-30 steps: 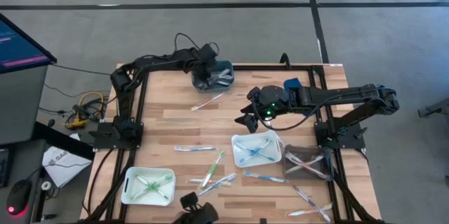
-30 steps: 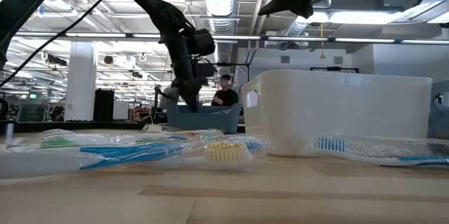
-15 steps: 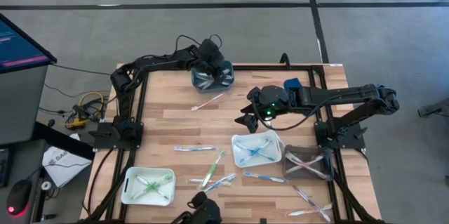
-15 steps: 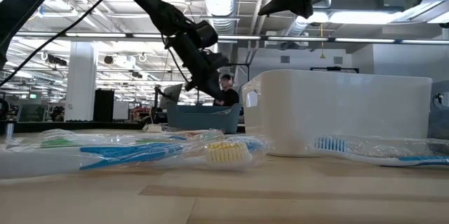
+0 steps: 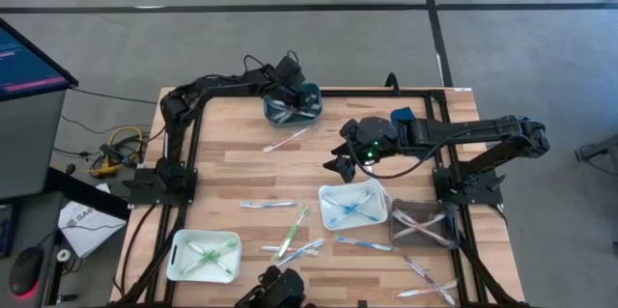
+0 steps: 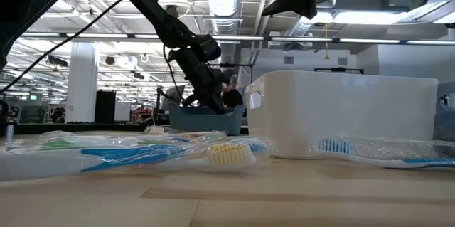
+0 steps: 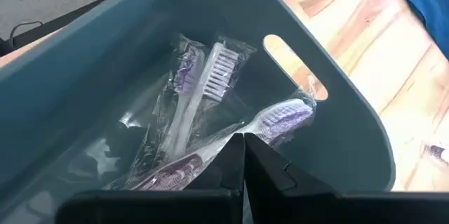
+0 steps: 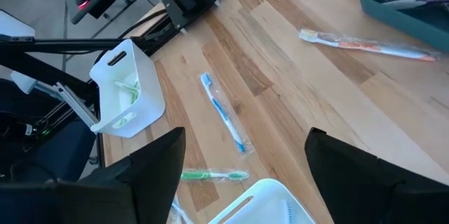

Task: Pick & Place Toothbrushes
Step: Put the violet toothbrush into the blue bin

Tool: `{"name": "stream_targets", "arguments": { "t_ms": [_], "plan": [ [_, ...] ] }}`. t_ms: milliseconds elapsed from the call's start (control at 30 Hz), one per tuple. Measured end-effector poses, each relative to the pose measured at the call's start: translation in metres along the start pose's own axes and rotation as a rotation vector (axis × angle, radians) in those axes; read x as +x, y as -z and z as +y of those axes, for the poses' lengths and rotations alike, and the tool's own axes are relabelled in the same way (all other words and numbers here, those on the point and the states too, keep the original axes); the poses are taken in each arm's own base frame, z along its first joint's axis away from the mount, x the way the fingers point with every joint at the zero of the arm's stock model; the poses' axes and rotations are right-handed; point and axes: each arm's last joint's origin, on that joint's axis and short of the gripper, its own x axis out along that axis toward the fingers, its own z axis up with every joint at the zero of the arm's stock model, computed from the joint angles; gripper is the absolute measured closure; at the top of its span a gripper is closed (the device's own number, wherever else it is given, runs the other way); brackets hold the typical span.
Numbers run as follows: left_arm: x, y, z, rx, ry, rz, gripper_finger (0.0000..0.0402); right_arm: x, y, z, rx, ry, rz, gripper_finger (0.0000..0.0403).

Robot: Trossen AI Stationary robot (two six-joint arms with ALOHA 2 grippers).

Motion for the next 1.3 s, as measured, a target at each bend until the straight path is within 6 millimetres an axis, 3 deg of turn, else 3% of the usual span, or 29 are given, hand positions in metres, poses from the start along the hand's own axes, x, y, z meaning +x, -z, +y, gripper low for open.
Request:
{"name": "stream_targets", "arguments": {
  "t_ms": [667,1300],
  "plan": [
    [0.002,-0.002,-0.001,-0.073,-0.017,-0.036,0.0401,0.0,0.001,0.001,-0.02,-0.025,0.019,0.0117],
    [0.012,0.015,0.0,-0.083,-0.008,0.115,0.0401,0.0,0.001,0.001,-0.026,-0.035,0.026,0.0117]
  ]
}}
